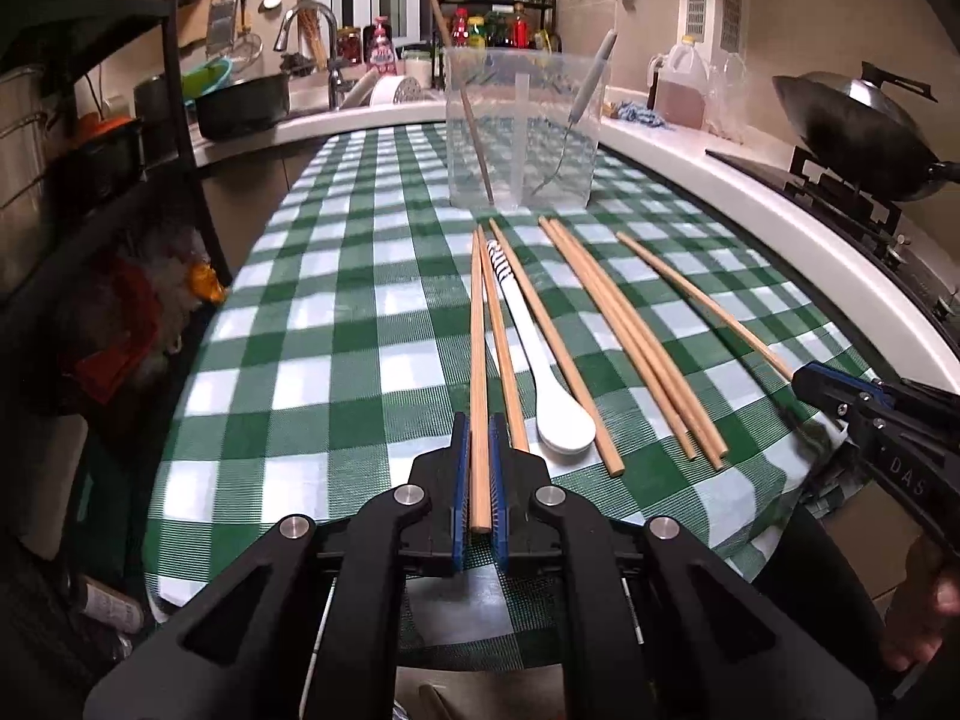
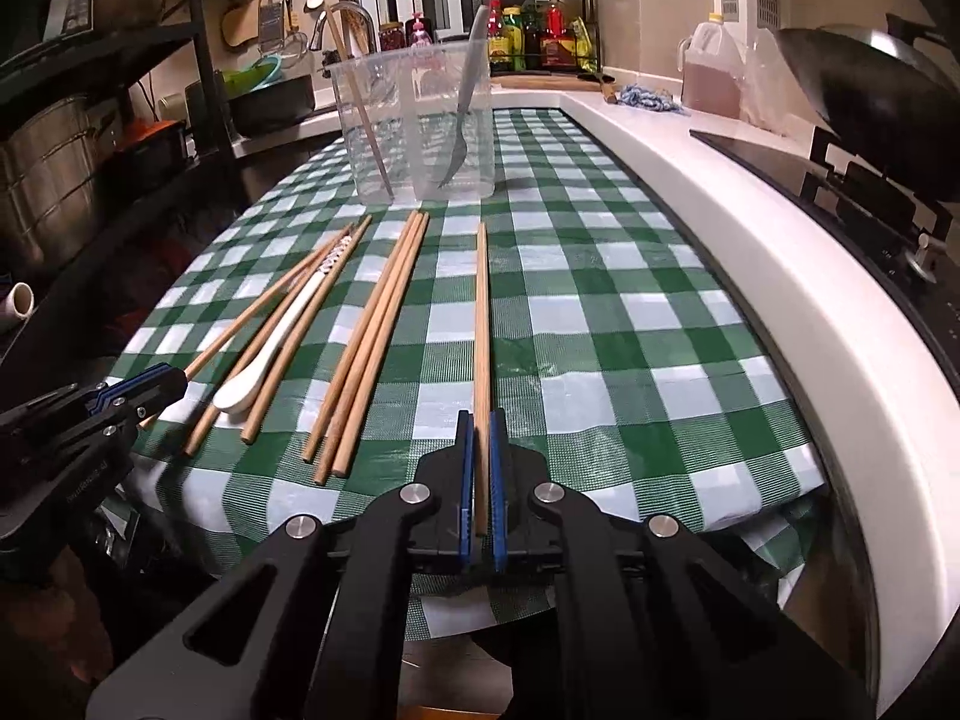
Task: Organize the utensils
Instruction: 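Lift and carry the chopstick with the right tool while the left tool carries its chopstick to the container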
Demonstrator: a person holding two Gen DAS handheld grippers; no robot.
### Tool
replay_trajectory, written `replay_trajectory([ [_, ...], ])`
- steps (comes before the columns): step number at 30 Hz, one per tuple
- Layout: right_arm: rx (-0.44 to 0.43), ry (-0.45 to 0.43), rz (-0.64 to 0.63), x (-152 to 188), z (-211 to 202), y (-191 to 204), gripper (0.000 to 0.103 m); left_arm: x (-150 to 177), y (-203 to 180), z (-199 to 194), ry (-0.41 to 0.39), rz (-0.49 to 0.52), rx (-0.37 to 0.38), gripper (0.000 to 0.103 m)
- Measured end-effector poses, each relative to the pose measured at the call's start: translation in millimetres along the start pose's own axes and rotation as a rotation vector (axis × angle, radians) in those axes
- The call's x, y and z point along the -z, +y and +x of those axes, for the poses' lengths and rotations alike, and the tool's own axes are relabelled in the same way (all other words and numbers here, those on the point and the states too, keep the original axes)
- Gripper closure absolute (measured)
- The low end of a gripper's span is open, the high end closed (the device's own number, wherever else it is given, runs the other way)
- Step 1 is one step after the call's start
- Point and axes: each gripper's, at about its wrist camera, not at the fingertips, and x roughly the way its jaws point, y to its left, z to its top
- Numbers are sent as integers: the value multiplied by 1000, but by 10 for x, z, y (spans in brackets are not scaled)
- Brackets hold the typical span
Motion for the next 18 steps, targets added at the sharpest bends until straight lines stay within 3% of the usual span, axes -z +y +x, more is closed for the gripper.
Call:
replay_trajectory([
  [18,-34,-164,-32,-517,-776,69,98,-512,144,-767,-216,-20,24,97],
])
